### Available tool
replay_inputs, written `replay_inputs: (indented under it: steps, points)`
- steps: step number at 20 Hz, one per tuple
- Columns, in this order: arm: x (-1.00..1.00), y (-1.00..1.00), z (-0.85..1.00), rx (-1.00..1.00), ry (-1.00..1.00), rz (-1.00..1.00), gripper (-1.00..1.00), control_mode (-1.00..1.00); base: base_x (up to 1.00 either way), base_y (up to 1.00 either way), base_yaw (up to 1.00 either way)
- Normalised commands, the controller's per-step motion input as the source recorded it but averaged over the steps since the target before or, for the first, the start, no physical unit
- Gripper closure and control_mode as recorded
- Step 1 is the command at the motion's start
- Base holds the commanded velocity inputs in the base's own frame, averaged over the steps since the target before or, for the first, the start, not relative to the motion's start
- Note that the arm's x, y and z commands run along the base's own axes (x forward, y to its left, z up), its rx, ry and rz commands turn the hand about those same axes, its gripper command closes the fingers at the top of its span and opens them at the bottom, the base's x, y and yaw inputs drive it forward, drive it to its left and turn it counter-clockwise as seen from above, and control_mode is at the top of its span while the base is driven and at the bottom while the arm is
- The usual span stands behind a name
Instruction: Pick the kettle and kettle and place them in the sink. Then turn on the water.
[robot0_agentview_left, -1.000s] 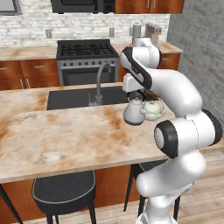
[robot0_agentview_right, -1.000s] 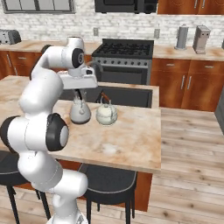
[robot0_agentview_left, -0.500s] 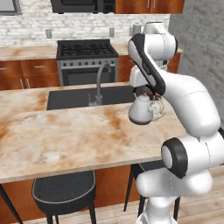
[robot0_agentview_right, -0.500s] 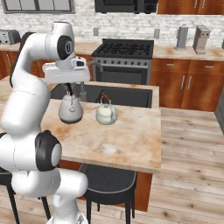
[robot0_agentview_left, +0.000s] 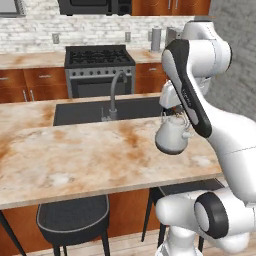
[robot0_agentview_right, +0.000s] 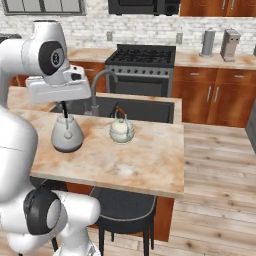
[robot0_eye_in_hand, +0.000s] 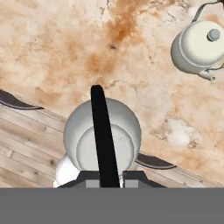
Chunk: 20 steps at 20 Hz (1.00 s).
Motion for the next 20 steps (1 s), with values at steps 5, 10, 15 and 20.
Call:
replay_inputs:
  steps: [5, 10, 15, 20]
  points:
    - [-0.84, 0.0, 0.16, 0.0, 0.0, 0.0, 1.0, -1.0, 0.0, 0.0, 0.0]
    - [-0.42, 0.0, 0.04, 0.0, 0.0, 0.0, 1.0, 1.0, -0.3, 0.0, 0.0]
    - [0.0, 0.0, 0.0, 0.0, 0.0, 0.0, 1.0, 1.0, -0.98, 0.33, 0.0]
    - [0.0, 0.0, 0.0, 0.0, 0.0, 0.0, 1.0, 1.0, -0.97, 0.97, 0.22]
